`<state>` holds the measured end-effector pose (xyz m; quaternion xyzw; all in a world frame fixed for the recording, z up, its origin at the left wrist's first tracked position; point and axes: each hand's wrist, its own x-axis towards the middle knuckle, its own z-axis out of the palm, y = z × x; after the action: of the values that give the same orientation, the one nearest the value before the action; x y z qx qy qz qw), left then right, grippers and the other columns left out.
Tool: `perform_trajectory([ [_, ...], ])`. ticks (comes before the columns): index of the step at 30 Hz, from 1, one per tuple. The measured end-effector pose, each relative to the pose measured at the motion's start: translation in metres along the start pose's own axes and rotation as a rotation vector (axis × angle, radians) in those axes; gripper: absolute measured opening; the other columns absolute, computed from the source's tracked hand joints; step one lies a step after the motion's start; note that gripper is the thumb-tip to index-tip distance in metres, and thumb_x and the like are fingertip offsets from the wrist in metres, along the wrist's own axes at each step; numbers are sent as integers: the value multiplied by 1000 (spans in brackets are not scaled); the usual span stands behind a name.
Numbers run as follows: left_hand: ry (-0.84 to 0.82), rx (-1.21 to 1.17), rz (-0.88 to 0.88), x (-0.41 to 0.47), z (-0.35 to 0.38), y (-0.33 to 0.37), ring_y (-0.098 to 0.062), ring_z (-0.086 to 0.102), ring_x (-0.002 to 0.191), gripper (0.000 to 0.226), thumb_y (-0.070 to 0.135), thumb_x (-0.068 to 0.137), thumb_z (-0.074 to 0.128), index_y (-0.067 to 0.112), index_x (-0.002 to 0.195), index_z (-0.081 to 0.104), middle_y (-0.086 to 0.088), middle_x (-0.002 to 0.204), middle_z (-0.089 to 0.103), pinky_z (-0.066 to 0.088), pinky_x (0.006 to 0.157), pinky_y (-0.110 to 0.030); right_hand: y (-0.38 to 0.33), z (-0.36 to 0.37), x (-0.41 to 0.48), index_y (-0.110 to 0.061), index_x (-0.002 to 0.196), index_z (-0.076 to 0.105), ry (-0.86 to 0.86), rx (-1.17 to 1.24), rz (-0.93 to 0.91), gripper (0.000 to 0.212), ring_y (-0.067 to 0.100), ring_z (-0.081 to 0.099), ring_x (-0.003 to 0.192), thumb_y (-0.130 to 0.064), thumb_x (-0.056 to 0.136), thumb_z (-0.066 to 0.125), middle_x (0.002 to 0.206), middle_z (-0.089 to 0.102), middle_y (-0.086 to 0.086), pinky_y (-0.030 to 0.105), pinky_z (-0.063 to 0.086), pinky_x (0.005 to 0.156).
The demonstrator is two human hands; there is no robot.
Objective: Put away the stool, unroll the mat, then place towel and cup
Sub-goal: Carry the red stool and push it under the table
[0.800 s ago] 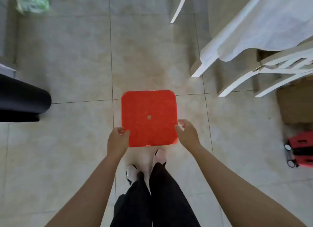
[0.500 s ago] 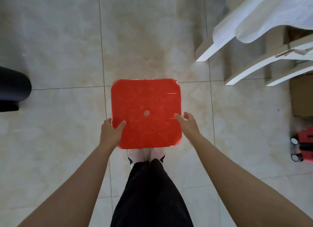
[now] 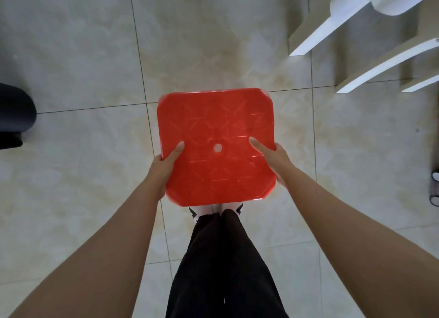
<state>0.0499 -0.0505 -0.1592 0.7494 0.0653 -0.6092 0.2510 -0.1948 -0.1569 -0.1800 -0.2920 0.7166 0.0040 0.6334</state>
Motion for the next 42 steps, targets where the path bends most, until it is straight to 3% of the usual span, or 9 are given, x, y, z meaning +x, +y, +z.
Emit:
perform_trajectory([
  [3,24,-9,-15,2,3,8,-25,61,97,85,63,68,71,9,131,51,-5,114,64,48,83,-39,-6,1,1,-18,133,46,-7,-10,16,110,28,65,105,-72,43,80,121,64,5,51,50,96],
  [8,111,20,27,-10,-3,26,-24,61,92,81,59,70,72,6,128,52,-7,110,62,48,80,-37,-23,1,-9,-13,135,43,-118,41,35,102,29,64,107,-47,50,89,124,62,7,51,50,95],
  [11,117,0,39,-21,-13,47,-18,62,79,74,54,72,74,4,123,56,-9,105,65,47,74,-34,-44,3,-23,-11,134,43,-132,73,22,94,27,65,103,-38,56,88,124,62,8,43,53,82],
  [16,150,-50,49,-47,-24,82,-24,58,87,76,56,72,73,4,124,56,-7,106,62,45,78,-35,-89,8,-40,-11,134,44,-156,56,35,96,26,67,96,-38,55,91,119,64,7,40,55,66],
  [20,150,-100,88,-67,-33,128,-19,59,76,70,54,73,73,4,120,57,-8,103,63,44,75,-34,-148,9,-59,-11,134,45,-159,39,-37,98,26,67,96,-38,52,91,118,65,8,42,55,69],
  [26,185,-161,179,-81,-21,198,-12,58,73,59,49,74,74,10,115,58,-4,101,62,45,77,-33,-227,0,-66,-11,134,44,-146,67,-120,112,29,65,103,-43,38,93,123,63,8,52,52,92],
  [30,192,-162,208,-80,-3,250,-22,60,88,71,52,72,75,7,124,56,-3,103,61,45,79,-35,-272,-18,-56,-14,135,43,-161,108,-150,115,28,65,104,-45,37,94,124,63,6,52,53,93],
  [39,160,-85,240,-55,51,374,-17,62,78,66,47,70,79,5,117,60,-7,100,64,47,78,-35,-372,-83,-18,-9,138,41,-232,190,-98,109,32,57,120,-21,42,90,132,59,9,56,42,104],
  [42,129,-43,239,-45,69,415,-23,62,86,70,46,70,78,3,121,58,-7,103,63,47,79,-37,-397,-97,-8,-5,139,40,-194,267,-99,105,31,57,120,-16,46,89,131,60,12,52,40,107],
])
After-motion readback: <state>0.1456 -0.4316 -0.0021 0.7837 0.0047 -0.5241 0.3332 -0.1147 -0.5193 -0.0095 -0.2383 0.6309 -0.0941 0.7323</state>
